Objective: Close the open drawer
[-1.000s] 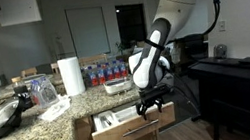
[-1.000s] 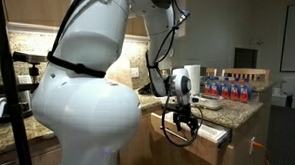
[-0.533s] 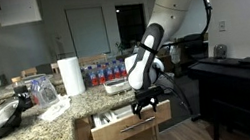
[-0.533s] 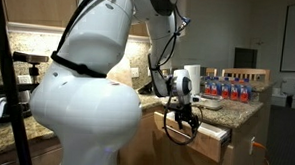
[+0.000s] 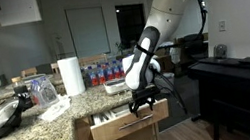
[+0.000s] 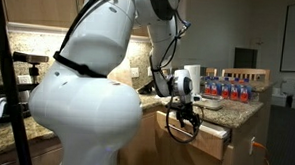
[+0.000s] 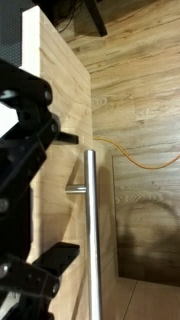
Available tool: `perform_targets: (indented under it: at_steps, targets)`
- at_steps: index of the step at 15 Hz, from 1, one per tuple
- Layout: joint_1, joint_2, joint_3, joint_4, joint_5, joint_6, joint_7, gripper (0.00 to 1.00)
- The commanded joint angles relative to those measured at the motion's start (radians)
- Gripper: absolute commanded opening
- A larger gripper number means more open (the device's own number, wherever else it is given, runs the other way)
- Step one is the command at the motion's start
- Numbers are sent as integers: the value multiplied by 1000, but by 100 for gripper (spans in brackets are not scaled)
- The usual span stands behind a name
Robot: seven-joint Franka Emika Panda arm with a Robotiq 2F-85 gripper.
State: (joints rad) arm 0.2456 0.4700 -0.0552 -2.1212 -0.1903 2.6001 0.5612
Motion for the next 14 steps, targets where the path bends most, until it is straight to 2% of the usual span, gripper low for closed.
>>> perform_targets:
  at_steps: [1, 14]
  targets:
    - [18, 27, -22, 44, 12, 22, 20, 100]
    - [40, 69, -61, 116, -5, 13, 15, 100]
